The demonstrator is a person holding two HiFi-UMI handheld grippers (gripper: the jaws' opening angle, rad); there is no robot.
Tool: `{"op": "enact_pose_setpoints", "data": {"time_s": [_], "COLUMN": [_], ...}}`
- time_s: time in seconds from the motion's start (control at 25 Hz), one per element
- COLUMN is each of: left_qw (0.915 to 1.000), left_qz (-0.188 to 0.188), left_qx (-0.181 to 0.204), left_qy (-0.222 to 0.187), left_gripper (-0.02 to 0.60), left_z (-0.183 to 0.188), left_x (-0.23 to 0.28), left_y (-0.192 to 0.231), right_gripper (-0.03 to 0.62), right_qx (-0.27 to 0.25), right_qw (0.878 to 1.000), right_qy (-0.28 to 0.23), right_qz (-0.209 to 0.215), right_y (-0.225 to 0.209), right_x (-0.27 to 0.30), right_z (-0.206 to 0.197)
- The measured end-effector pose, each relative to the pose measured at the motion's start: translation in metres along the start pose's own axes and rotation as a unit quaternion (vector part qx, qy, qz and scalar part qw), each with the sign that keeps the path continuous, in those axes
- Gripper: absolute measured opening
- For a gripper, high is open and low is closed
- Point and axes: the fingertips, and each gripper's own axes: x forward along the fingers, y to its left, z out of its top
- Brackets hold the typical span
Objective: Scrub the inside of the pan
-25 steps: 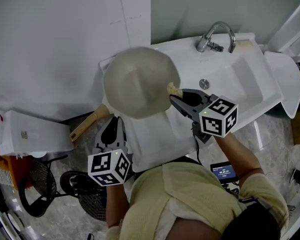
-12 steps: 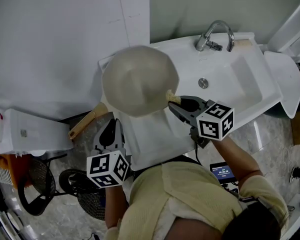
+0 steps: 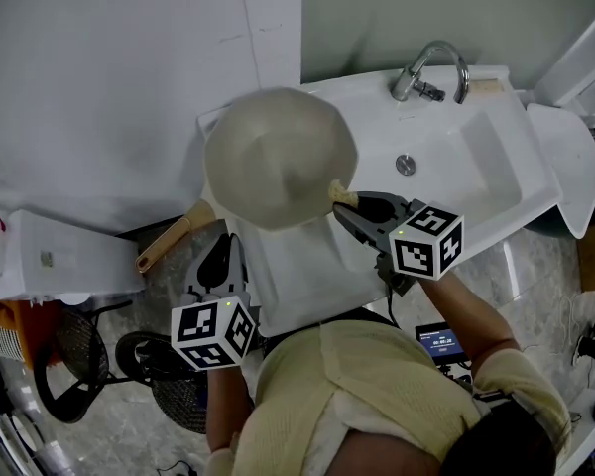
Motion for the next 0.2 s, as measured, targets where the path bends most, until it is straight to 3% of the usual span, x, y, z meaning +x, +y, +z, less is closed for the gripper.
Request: {"op": "enact_pose_setpoints", "data": {"time_s": [0.2], "left_qw": [1.0], "left_qz": [-0.002], "left_qx": [0.003], "left_qy": [0.0], "left_gripper": [0.097], "left_z": [0.0055], "left_x": [0.002], "left_y": [0.0008], "right_gripper": [0.078], "right_qx": [0.0], "right_qw": [1.0], "right_qy": [-0.004], "right_qz": [0.001], "right_y": [0.0002], "right_x": [0.0015], "right_z": [0.0056]}}
